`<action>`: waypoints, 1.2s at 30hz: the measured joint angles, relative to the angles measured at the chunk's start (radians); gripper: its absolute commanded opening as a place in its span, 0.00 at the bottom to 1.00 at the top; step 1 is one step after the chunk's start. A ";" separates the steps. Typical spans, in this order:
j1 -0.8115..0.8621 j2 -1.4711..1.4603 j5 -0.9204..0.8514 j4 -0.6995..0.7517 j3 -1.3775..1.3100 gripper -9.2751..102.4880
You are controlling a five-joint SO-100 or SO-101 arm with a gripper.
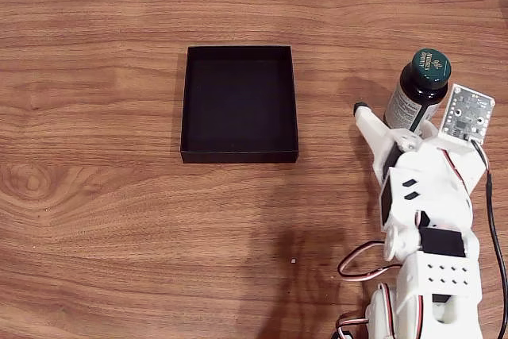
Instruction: Pick up the pill bottle and place it in the black box.
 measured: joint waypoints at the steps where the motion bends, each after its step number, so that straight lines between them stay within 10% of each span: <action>1: 0.018 -0.008 0.000 -0.008 0.000 0.38; 36: 0.106 -0.611 0.002 -0.428 -0.095 0.39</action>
